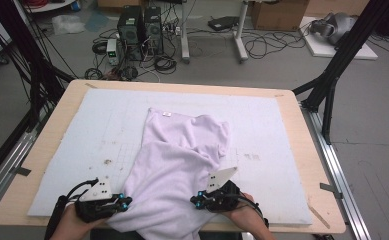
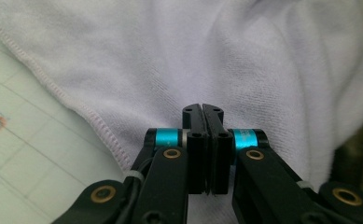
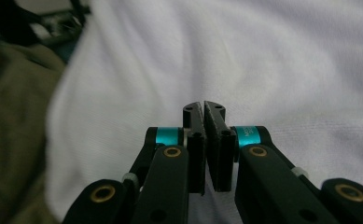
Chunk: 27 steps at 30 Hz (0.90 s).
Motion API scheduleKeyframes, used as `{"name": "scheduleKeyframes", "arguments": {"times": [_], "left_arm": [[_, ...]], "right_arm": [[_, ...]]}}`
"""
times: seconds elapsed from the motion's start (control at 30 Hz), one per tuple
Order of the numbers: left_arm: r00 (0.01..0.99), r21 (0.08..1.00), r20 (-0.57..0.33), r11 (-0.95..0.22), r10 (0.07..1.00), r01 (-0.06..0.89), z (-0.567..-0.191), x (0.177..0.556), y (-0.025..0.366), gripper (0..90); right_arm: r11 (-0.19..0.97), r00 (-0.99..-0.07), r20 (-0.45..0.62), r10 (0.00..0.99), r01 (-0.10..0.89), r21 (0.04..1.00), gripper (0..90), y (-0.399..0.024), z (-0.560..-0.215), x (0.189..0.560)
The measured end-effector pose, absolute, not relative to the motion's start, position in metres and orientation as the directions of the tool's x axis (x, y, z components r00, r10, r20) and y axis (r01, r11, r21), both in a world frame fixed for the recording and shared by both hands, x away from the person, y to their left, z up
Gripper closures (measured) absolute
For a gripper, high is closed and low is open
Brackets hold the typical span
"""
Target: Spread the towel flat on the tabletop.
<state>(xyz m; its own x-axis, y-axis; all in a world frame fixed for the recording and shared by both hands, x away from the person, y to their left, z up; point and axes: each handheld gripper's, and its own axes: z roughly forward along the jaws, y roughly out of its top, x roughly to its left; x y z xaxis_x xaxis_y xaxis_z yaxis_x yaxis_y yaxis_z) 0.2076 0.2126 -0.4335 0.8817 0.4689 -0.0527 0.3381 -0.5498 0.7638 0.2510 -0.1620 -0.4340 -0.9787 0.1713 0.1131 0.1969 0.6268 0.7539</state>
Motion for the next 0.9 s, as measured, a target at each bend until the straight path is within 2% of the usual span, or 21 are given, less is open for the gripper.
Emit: {"name": "scheduleKeyframes", "arguments": {"times": [0.07, 0.1, 0.17, 0.4, 0.53, 0.6, 0.63, 0.7, 0.73, 0.9], "left_arm": [[0.892, 0.771, -0.061, -0.547, 0.447, 0.327, -0.43, 0.201, 0.214, 87.6], [0.898, 0.777, -0.066, -0.541, 0.436, 0.32, -0.429, 0.2, 0.214, 86.2], [0.897, 0.782, -0.052, -0.541, 0.439, 0.31, -0.424, 0.202, 0.214, 76.6], [0.86, 0.809, -0.009, -0.501, 0.51, 0.306, -0.421, 0.246, 0.21, 70.8], [0.851, 0.783, -0.027, -0.518, 0.525, 0.345, -0.435, 0.274, 0.2, 64.0], [0.855, 0.764, -0.034, -0.538, 0.518, 0.356, -0.442, 0.283, 0.194, 64.3], [0.857, 0.761, -0.033, -0.543, 0.514, 0.355, -0.445, 0.285, 0.191, 67.4], [0.857, 0.764, -0.041, -0.537, 0.513, 0.358, -0.445, 0.286, 0.19, 79.9], [0.863, 0.757, -0.037, -0.549, 0.504, 0.354, -0.444, 0.285, 0.19, 84.7], [0.867, 0.756, -0.025, -0.558, 0.498, 0.342, -0.443, 0.27, 0.195, 87.6]], "right_arm": [[0.598, -0.983, 0.136, 0.122, 0.182, 0.78, 84.7, -0.165, -0.429, 0.245], [0.585, -0.983, 0.141, 0.118, 0.183, 0.79, 80.7, -0.167, -0.426, 0.243], [0.581, -0.98, 0.122, 0.156, 0.191, 0.791, 75.2, -0.174, -0.421, 0.245], [0.583, -0.943, 0.05, 0.328, 0.244, 0.775, 64.9, -0.194, -0.425, 0.274], [0.615, -0.938, 0.046, 0.344, 0.263, 0.744, 65.3, -0.191, -0.435, 0.287], [0.622, -0.938, 0.058, 0.343, 0.273, 0.734, 68.4, -0.188, -0.439, 0.291], [0.624, -0.938, 0.058, 0.343, 0.273, 0.732, 72.3, -0.187, -0.441, 0.292], [0.626, -0.941, 0.049, 0.335, 0.261, 0.735, 83.4, -0.186, -0.442, 0.293], [0.63, -0.945, 0.059, 0.322, 0.261, 0.731, 85.8, -0.186, -0.442, 0.293], [0.639, -0.95, 0.051, 0.307, 0.245, 0.729, 87.4, -0.186, -0.44, 0.288]]}}
